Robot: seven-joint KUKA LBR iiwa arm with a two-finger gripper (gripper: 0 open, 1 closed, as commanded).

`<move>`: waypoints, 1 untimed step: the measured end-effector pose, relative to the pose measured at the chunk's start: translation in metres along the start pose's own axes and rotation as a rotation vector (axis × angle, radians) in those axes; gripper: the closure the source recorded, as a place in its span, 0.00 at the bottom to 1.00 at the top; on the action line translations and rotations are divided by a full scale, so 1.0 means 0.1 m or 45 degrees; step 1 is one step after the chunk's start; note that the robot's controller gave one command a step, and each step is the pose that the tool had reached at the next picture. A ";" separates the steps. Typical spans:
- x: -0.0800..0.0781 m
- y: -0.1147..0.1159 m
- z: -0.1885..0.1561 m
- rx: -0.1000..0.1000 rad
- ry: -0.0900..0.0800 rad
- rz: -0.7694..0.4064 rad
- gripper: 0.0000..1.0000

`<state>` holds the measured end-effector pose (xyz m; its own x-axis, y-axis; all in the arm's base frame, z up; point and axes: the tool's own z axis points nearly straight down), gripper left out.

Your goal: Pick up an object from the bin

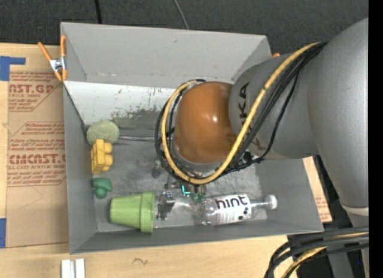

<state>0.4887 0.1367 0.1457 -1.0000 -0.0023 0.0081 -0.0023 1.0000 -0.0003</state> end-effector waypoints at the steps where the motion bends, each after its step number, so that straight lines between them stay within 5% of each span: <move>1: -0.02 -0.01 -0.04 -0.002 -0.009 0.003 0.00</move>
Offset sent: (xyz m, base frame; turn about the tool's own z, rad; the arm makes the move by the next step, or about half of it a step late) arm -0.0094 0.0663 -0.0757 -0.1798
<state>0.4909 0.1362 0.1497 -1.0000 0.0000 0.0007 0.0000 1.0000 0.0010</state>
